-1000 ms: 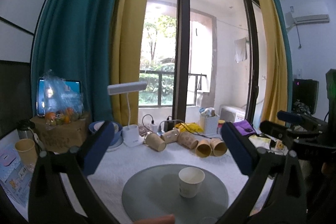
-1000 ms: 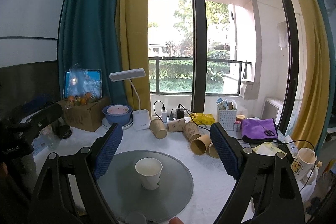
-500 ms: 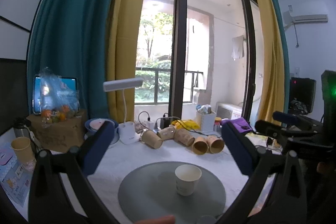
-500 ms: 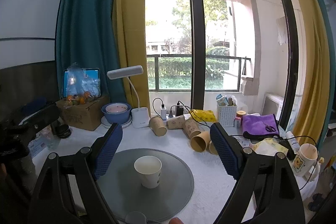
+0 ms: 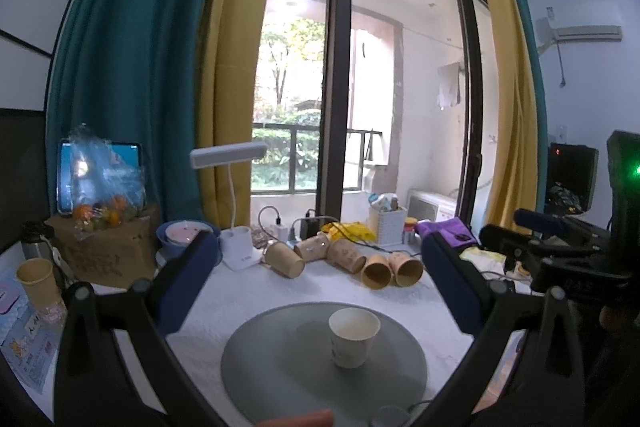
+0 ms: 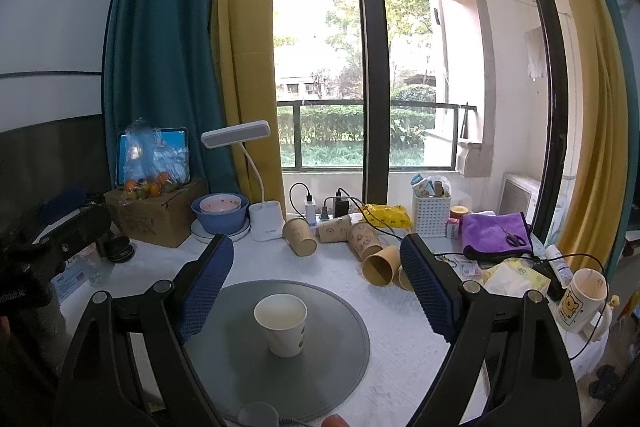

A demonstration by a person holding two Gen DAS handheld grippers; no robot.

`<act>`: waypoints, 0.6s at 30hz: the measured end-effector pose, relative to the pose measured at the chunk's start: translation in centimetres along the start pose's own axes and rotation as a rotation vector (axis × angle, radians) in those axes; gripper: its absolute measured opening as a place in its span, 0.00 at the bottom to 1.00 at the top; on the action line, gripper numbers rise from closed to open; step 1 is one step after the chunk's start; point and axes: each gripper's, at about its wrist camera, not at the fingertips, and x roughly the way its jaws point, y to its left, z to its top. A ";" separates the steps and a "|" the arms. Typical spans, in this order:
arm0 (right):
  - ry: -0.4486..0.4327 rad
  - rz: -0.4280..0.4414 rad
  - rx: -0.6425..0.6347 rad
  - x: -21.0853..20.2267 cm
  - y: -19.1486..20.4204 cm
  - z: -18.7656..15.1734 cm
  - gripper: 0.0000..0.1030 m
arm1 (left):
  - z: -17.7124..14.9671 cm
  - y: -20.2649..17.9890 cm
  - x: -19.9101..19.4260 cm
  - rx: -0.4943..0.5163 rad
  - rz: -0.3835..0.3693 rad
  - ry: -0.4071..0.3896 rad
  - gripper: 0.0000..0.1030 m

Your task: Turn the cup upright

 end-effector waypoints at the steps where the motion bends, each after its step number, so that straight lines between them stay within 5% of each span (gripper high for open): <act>1: 0.000 0.000 0.001 0.0 0.0 0.0 0.85 | 0.0 0.0 0.0 0.001 0.000 0.000 0.99; 18: 0.007 0.002 0.003 0.3 -0.1 -0.3 0.85 | -0.1 -0.2 0.0 0.002 -0.014 0.007 0.99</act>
